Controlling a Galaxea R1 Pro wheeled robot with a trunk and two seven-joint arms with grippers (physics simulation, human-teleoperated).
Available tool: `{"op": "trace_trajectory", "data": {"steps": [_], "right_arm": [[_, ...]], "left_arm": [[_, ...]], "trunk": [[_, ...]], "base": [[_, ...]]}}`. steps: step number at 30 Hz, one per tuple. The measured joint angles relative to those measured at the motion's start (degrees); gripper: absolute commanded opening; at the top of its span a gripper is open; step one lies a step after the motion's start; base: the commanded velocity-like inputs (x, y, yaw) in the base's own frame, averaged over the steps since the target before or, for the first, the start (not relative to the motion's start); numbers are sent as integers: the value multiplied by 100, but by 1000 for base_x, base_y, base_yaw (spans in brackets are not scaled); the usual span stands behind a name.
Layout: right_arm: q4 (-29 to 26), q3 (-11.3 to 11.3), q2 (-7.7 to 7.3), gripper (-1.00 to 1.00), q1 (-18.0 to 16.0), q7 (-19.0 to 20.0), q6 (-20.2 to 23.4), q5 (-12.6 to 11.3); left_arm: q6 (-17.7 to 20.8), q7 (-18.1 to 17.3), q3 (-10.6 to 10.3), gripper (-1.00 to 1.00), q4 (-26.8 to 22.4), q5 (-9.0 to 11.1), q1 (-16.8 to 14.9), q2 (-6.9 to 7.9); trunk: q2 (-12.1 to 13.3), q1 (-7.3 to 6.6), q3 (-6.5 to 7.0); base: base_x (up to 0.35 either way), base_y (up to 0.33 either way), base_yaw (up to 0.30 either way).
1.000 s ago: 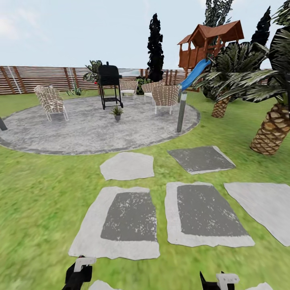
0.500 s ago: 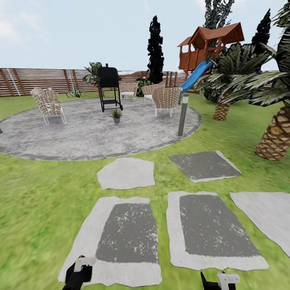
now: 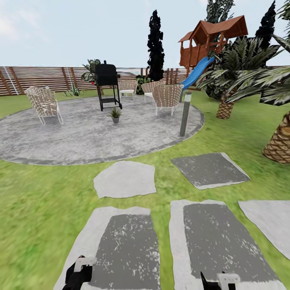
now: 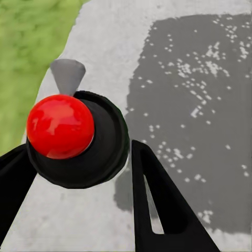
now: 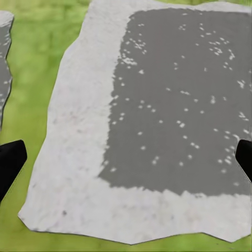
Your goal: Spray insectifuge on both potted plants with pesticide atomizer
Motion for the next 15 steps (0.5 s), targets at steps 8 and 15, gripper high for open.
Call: {"op": "trace_trajectory", "data": {"steps": [8, 15], "right_arm": [[1, 0, 9, 100, 0, 0, 5, 1], [1, -1, 9, 100, 0, 0, 8, 0]], "left_arm": [[0, 0, -1, -100, 0, 1, -4, 0], [0, 0, -1, -100, 0, -1, -3, 0]], "trunk": [[0, 0, 0], [0, 0, 0]], "base": [[341, 0, 0], [341, 0, 0]]}}
